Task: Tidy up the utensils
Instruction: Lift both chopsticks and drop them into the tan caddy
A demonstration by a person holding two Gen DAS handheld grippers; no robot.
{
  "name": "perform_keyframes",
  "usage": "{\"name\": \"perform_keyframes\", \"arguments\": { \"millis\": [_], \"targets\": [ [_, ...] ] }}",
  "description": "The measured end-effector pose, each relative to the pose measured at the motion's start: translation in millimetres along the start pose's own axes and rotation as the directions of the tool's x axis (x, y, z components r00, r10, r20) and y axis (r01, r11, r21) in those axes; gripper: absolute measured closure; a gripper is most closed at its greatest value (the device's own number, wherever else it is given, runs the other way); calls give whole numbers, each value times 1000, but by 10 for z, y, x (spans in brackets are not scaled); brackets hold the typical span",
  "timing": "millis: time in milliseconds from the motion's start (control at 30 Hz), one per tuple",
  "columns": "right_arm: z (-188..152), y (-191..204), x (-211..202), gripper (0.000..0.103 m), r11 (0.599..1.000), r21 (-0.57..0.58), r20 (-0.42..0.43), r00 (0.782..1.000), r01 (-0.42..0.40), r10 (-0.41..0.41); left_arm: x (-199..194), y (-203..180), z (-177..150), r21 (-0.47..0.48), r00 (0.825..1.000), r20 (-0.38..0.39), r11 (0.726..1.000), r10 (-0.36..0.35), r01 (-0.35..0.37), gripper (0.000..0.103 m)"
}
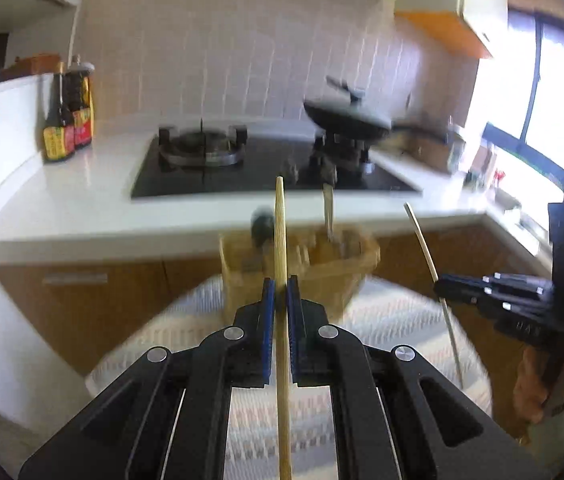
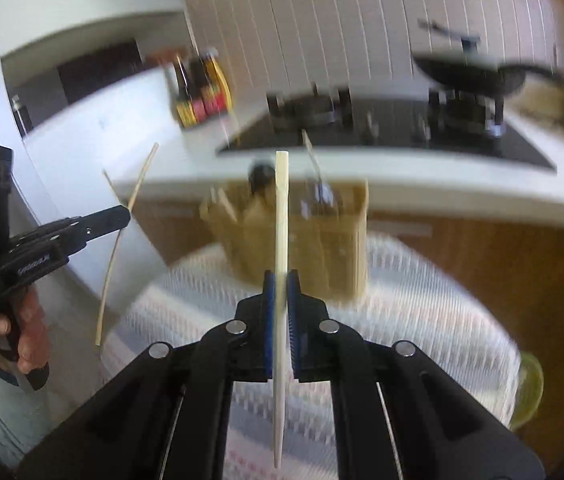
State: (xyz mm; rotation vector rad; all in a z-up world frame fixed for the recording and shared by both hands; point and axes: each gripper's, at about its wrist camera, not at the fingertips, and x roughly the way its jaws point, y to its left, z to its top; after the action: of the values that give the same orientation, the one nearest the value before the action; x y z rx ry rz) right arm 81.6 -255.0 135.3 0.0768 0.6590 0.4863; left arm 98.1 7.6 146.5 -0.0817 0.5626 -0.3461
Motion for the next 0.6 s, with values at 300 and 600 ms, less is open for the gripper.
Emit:
{"name": "perform_keyframes", "arguments": {
  "millis": [300,600],
  "targets": [
    [702,-246,127,98,998,-55,263,964,-29,43,292,181,638,-48,984,118,989,-136,143,99],
    [921,-551,734,98,999,-2,314,949,33,-31,808,342,757,-54,945,324,997,-42,63,99]
  ]
}}
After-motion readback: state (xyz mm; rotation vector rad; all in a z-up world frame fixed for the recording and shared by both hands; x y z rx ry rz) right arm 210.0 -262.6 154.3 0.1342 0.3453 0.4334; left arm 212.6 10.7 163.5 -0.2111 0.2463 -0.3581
